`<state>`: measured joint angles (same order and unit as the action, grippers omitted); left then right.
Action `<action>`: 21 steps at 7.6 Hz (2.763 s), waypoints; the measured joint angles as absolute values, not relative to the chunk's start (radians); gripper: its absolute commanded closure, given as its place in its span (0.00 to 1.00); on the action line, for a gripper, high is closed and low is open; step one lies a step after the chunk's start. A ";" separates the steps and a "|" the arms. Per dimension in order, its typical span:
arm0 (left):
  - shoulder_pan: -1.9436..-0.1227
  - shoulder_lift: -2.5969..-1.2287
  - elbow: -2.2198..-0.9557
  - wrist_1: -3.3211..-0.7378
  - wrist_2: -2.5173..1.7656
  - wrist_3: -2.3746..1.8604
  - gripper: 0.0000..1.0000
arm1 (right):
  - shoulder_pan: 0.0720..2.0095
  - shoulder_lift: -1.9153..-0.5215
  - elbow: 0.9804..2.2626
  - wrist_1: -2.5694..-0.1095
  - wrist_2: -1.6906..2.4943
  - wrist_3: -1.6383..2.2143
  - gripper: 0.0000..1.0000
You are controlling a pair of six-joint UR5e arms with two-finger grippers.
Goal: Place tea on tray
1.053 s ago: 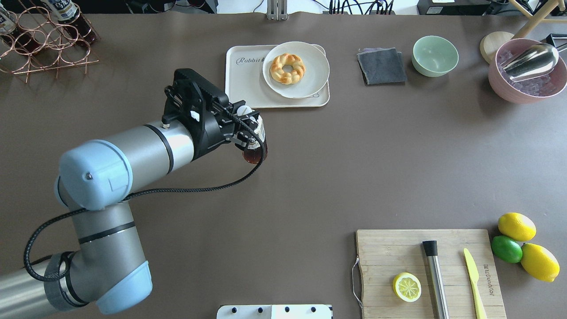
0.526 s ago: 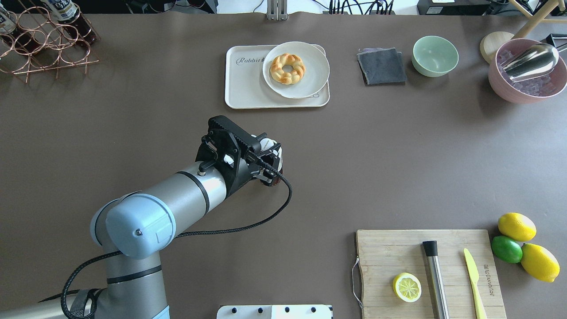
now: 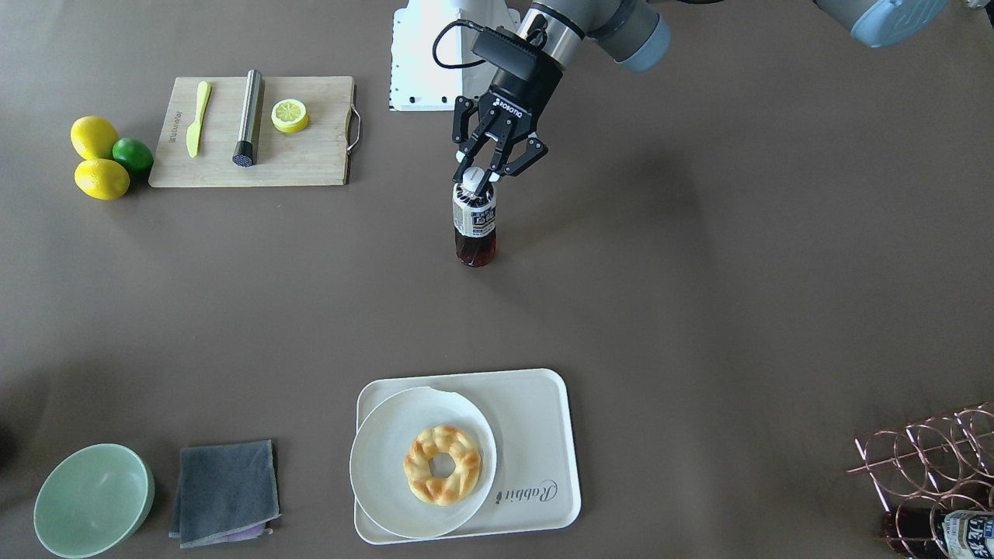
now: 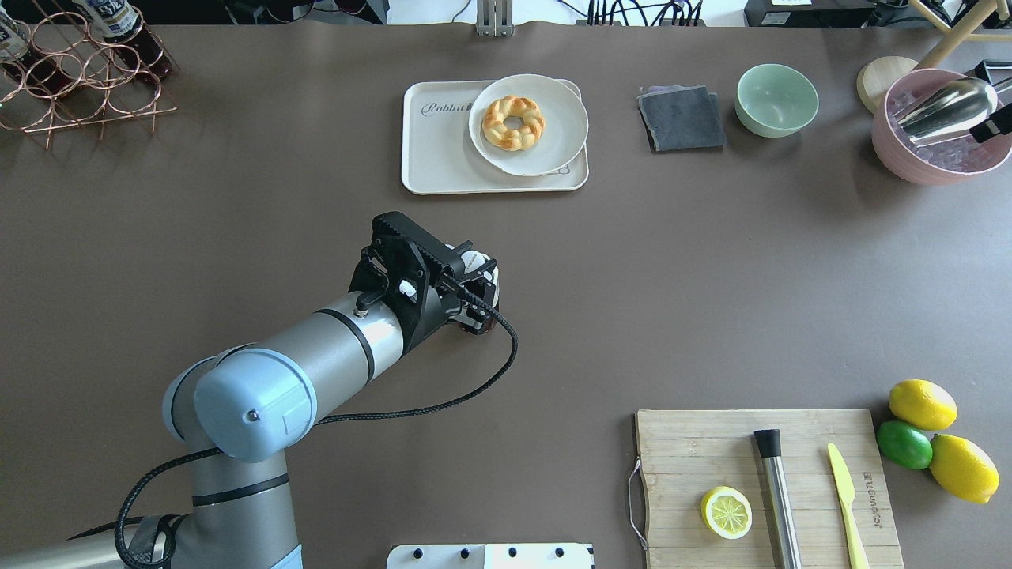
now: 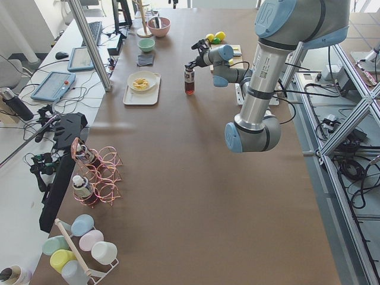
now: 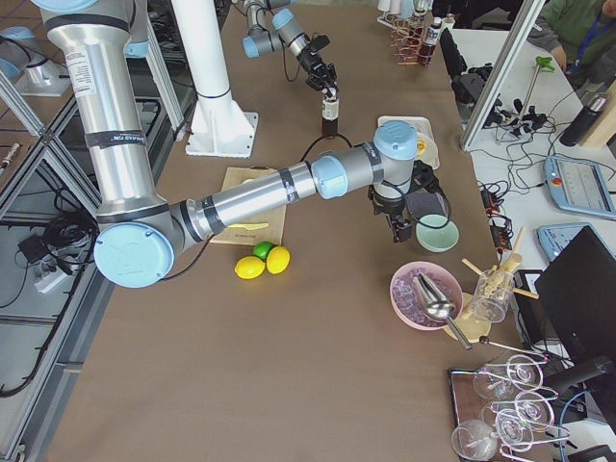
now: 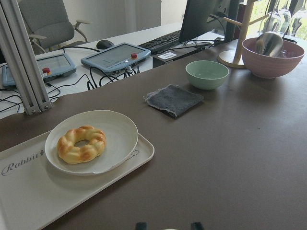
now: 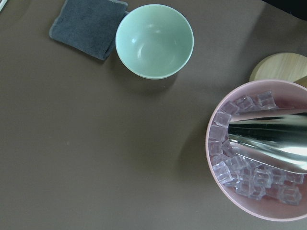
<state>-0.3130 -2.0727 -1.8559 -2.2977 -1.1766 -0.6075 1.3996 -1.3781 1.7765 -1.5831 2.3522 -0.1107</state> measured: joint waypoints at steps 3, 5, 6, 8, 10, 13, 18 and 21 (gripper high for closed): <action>-0.317 -2.072 -1.848 -2.305 -1.179 -0.608 0.04 | 1.325 -1.311 1.782 -1.583 2.358 -0.058 0.00; -0.322 -2.073 -1.851 -2.310 -1.180 -0.613 0.03 | 1.294 -1.297 1.817 -1.582 2.360 -0.008 0.00; -0.326 -2.075 -1.860 -2.333 -1.181 -0.629 0.03 | 1.276 -1.284 1.845 -1.582 2.361 0.044 0.00; -0.368 -2.069 -1.887 -2.376 -1.219 -0.697 0.03 | 1.216 -1.231 1.890 -1.582 2.357 0.147 0.01; -0.507 -2.017 -1.910 -2.384 -1.423 -0.833 0.02 | 1.151 -1.157 1.909 -1.582 2.355 0.180 0.01; -0.900 -1.809 -1.914 -2.364 -1.968 -0.902 0.01 | 1.002 -1.037 1.922 -1.566 2.329 0.341 0.01; -1.503 -1.493 -1.731 -2.148 -2.482 -0.307 0.01 | 0.587 -0.962 1.954 -1.346 1.812 0.569 0.01; -1.643 -1.462 -1.621 -1.968 -2.410 0.053 0.01 | 0.431 -0.922 1.953 -1.346 1.584 0.619 0.01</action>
